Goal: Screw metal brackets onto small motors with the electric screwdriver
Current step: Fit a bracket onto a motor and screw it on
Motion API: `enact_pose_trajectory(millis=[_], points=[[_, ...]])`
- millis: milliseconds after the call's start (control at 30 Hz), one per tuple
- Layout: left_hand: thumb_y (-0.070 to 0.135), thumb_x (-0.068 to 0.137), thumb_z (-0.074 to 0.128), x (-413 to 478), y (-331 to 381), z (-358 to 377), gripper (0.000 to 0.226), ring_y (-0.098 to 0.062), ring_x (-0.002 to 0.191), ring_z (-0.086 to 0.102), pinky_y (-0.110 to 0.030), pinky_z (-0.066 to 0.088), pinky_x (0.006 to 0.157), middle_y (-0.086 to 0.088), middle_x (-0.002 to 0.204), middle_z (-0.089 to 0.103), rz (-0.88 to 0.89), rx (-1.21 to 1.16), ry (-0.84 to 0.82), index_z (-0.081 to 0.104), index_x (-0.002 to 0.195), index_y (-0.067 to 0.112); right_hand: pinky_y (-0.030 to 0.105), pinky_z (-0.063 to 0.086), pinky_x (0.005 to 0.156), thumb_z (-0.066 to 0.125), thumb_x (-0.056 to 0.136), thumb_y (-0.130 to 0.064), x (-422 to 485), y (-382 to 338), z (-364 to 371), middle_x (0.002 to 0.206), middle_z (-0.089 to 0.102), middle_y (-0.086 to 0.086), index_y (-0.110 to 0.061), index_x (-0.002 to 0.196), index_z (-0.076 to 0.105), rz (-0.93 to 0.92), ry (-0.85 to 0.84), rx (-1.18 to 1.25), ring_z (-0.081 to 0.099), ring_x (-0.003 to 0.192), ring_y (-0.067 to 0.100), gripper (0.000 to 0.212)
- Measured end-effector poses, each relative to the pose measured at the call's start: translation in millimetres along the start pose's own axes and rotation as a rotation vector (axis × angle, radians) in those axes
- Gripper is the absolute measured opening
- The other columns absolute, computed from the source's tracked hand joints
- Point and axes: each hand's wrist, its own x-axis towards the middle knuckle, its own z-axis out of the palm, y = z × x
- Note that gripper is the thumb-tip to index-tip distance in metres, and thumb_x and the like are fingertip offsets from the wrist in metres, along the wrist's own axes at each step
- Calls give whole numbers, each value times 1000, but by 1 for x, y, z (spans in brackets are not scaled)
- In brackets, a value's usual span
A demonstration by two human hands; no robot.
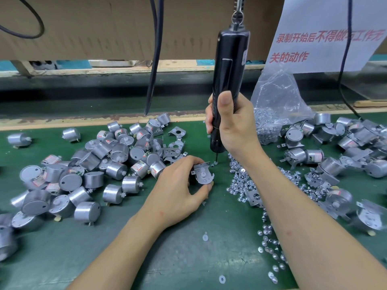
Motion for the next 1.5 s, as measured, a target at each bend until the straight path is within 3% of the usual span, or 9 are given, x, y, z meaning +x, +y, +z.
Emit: enact_pose_trajectory(millis=[600, 900, 1067, 1267, 1333, 1500], points=[[34, 85, 72, 0, 2, -2, 30, 12, 80, 49, -6, 34, 70, 20, 93, 57, 2, -2, 0, 58, 109, 23, 30, 46, 51, 60, 71, -84, 0, 4, 1, 57, 56, -5, -12, 82, 50, 14, 3, -2, 53, 48, 15, 73], [30, 81, 78, 0, 0, -5, 37, 6, 80, 51, -6, 37, 68, 26, 90, 54, -4, -55, -20, 59, 112, 24, 30, 47, 53, 61, 71, -83, -1, -1, 0, 58, 55, -4, -13, 84, 50, 2, 7, -3, 53, 48, 16, 71], [36, 80, 79, 1, -3, -4, 38, -5, 76, 51, -8, 35, 66, 21, 88, 58, -32, -52, -36, 58, 111, 32, 28, 46, 52, 66, 73, -76, 0, -17, 1, 58, 56, -4, -3, 95, 53, -56, -3, 48, 52, 46, 16, 77], [33, 77, 83, 2, -3, -4, 35, 11, 71, 51, -4, 34, 62, 32, 80, 59, -54, -80, -20, 60, 103, 34, 28, 45, 50, 65, 73, -72, -6, -28, 10, 60, 57, -3, 0, 95, 55, -80, -32, 138, 52, 45, 18, 76], [32, 77, 83, 1, -3, -5, 34, 11, 70, 52, -3, 34, 61, 39, 84, 57, -56, -84, -14, 59, 100, 35, 28, 44, 50, 65, 72, -72, -9, -29, 15, 59, 56, -2, 1, 95, 56, -70, -34, 155, 51, 45, 18, 77], [33, 76, 83, 2, -4, -4, 34, 11, 68, 52, -4, 34, 60, 37, 79, 58, -63, -80, -6, 59, 99, 31, 28, 45, 51, 65, 71, -72, -12, -27, 21, 59, 57, -1, -3, 91, 54, -50, -37, 163, 51, 45, 17, 73]])
